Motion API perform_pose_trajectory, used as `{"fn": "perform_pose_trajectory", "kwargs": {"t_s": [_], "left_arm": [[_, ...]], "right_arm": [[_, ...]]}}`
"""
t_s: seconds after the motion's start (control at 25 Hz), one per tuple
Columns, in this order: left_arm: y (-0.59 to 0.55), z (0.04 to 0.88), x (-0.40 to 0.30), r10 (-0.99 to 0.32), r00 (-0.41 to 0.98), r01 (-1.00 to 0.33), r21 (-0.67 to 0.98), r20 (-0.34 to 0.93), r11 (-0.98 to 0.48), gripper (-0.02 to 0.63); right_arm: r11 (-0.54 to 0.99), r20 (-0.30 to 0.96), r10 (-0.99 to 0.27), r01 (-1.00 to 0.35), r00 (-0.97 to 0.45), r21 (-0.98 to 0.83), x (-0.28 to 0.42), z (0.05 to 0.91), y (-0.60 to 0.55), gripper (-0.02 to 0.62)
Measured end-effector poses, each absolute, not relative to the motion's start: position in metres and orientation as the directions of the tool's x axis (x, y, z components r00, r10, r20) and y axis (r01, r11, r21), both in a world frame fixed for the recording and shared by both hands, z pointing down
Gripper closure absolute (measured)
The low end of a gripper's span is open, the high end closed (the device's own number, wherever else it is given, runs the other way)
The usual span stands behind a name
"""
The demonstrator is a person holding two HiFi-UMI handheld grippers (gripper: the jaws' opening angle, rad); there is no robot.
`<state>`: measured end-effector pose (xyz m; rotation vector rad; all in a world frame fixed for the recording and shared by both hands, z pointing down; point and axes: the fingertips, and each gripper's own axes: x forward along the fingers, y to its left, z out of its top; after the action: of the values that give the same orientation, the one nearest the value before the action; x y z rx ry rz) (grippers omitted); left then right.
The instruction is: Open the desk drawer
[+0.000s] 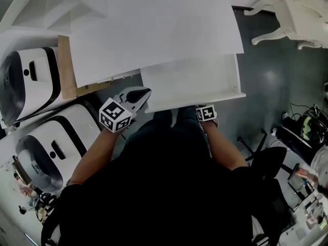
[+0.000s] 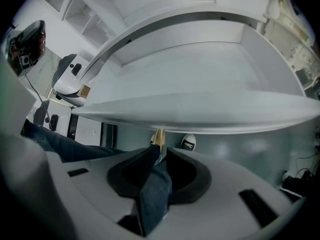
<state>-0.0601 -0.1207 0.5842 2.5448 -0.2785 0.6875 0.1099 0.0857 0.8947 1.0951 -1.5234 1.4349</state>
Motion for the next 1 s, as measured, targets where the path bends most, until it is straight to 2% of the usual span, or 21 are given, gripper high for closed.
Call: {"fn": "perform_pose_trajectory", "kwargs": {"t_s": [0.36,0.64,1.0], "left_arm": [[-0.13,0.566,-0.05,-0.072,0.877,-0.278,0.381,0.474,-0.882,0.597],[-0.138,0.55,-0.047,-0.074,0.891,-0.252,0.352,0.449,-0.902,0.597],[-0.143,0.528,-0.039,-0.065,0.907,-0.209,0.311,0.416,-0.927,0.597]], "right_arm": [[-0.061,0.944,-0.14,-0.948,-0.3,-0.311,0.141,0.857,0.102,0.514],[-0.162,0.924,-0.3,-0.941,-0.239,-0.296,0.17,0.808,0.082,0.528],[-0.192,0.85,-0.506,-0.941,-0.148,-0.278,0.212,0.73,0.029,0.538]]}}
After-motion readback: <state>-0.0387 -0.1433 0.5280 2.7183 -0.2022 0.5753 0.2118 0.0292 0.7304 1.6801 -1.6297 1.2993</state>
